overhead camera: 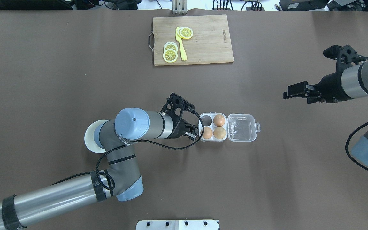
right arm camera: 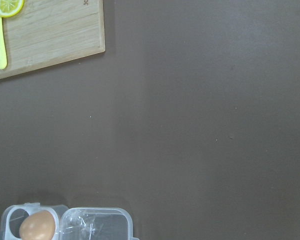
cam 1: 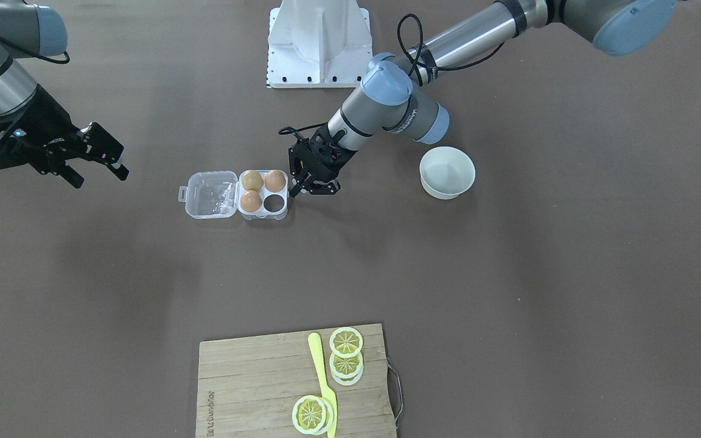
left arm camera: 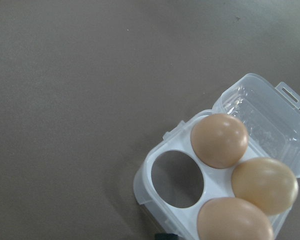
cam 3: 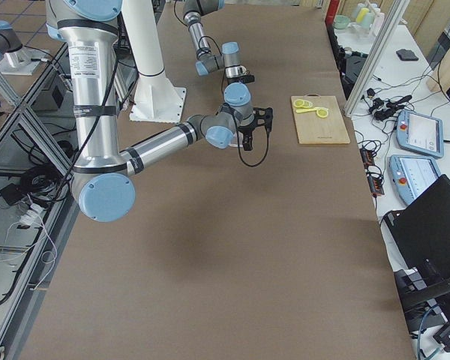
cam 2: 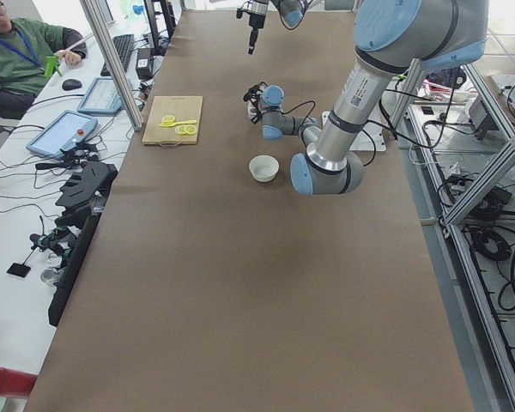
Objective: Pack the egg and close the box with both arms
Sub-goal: 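Move the right gripper to the open lid while the left gripper hovers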
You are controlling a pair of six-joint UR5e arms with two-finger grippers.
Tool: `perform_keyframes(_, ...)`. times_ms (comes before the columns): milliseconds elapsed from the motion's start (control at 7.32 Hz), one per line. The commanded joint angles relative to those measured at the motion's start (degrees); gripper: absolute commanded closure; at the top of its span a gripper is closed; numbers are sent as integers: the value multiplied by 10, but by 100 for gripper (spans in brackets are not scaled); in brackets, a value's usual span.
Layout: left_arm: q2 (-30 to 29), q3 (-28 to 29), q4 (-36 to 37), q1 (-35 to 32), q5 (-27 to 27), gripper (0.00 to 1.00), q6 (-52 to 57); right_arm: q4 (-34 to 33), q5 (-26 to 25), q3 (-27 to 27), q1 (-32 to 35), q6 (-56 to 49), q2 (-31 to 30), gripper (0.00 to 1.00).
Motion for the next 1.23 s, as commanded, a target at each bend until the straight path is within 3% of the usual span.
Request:
perform_keyframes(0,0,1,1,-2,7,100,0,0,-2,0,-3,0,1,0)
perform_keyframes(410,-1,0,5,-2,7,100,-1,0,-3,-1,-15,9,1,0)
perform_keyframes(683,-5,0,7,-2,8,100,-1,6,-47,-1,-50,106,7,2)
perform_keyframes(1093,-11,-1,17,-2,8,100,-1,77,-85,-17,-104,189,11,6)
